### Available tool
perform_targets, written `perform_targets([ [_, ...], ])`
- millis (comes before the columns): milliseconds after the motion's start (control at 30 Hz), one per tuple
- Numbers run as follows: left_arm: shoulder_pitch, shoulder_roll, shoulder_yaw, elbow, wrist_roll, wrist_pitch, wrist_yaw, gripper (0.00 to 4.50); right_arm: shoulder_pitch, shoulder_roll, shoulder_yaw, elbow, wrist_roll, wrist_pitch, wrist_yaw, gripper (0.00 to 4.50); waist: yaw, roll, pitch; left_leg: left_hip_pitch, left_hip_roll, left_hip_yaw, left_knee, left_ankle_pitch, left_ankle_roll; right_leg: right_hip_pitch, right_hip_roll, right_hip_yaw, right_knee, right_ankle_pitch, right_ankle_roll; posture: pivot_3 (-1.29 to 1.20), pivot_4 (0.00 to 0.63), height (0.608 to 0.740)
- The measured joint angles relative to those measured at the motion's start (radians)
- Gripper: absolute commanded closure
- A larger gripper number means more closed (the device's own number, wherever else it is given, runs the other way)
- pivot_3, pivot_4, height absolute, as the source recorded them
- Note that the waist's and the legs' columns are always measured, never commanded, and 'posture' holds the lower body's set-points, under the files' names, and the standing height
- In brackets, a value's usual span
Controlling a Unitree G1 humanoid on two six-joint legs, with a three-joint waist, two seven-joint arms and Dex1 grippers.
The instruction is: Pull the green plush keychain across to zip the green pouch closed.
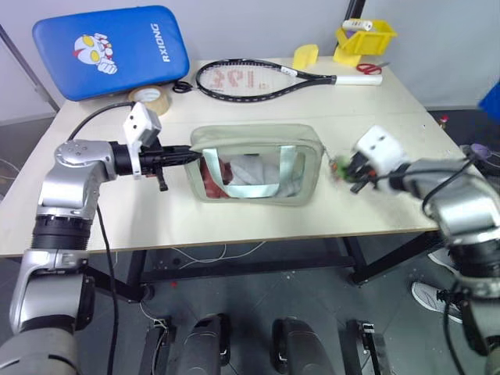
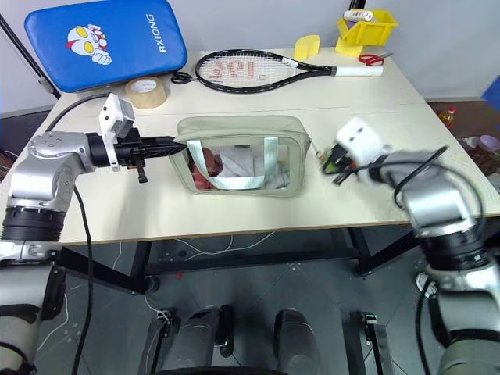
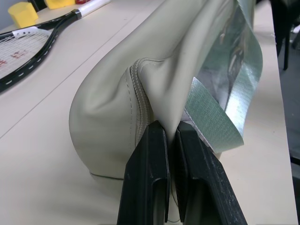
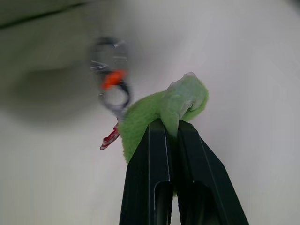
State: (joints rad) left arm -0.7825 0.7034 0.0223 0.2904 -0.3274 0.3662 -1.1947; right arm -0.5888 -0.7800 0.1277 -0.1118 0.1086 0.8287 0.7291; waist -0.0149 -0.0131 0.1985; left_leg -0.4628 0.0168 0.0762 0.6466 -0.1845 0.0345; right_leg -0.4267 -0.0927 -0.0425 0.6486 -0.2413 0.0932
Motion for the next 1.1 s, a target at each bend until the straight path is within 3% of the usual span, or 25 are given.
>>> perform_targets([
  [333,0.017,0.001,0.000,-0.024,-0.022,0.014,0.018,4.50,0.014,0.026,0.022,0.041,-0.040,0.000,-0.058,4.48,0.000,0.000,0.000,0.001,0.000,0.000,0.000,0.000,0.000,0.000,0.000,0.001,0.000,0.000,0.000,0.00,0.150,0.740],
  [433,0.024,0.003,0.002,-0.030,-0.029,0.019,0.025,4.50,-0.014,0.026,-0.004,0.049,-0.025,0.019,-0.056,3.46,0.000,0.000,0.000,0.001,0.000,0.000,0.000,0.000,0.000,0.000,0.000,0.001,0.000,0.000,0.000,0.00,0.150,0.740],
  [633,0.034,0.004,0.005,-0.060,-0.038,0.041,0.045,4.50,-0.127,0.016,-0.169,0.045,0.065,0.115,-0.061,0.47,0.003,0.000,0.000,0.000,0.000,0.000,0.000,0.000,0.000,0.000,-0.001,0.001,0.000,0.000,0.000,0.00,0.150,0.740],
  [700,0.041,0.004,0.005,-0.070,-0.045,0.049,0.047,4.50,-0.129,-0.003,-0.206,0.034,0.089,0.130,-0.049,0.47,0.005,0.000,0.000,0.000,0.000,0.000,0.000,0.000,0.000,0.000,-0.001,0.001,-0.001,0.000,0.000,0.00,0.150,0.740],
  [833,0.045,0.005,0.007,-0.084,-0.064,0.106,0.048,2.96,-0.119,-0.026,-0.264,0.014,0.145,0.157,-0.022,0.43,0.004,0.000,0.000,0.000,-0.001,0.000,0.000,0.000,0.000,0.000,-0.002,0.001,-0.001,0.000,0.000,0.00,0.150,0.740],
  [1000,0.042,0.026,0.007,-0.077,-0.076,0.129,0.038,0.36,-0.096,-0.051,-0.311,-0.056,0.228,0.183,0.017,0.43,0.003,0.000,0.000,0.000,-0.001,0.000,0.000,0.000,0.000,0.000,-0.002,0.001,-0.001,0.000,0.000,0.00,0.150,0.740],
  [1033,0.040,0.040,0.008,-0.070,-0.076,0.126,0.030,0.04,-0.085,-0.058,-0.315,-0.071,0.244,0.187,0.029,0.43,0.003,0.000,0.000,0.000,-0.001,0.000,0.000,0.000,0.000,0.000,-0.002,0.001,-0.001,0.000,0.000,0.00,0.150,0.740],
  [1100,0.034,0.081,0.012,-0.055,-0.080,0.118,-0.019,0.04,-0.051,-0.068,-0.335,-0.115,0.296,0.189,0.072,0.43,0.003,0.000,0.000,0.000,-0.001,0.000,0.000,-0.001,0.000,0.000,-0.002,0.001,-0.001,0.000,0.000,0.00,0.150,0.740],
])
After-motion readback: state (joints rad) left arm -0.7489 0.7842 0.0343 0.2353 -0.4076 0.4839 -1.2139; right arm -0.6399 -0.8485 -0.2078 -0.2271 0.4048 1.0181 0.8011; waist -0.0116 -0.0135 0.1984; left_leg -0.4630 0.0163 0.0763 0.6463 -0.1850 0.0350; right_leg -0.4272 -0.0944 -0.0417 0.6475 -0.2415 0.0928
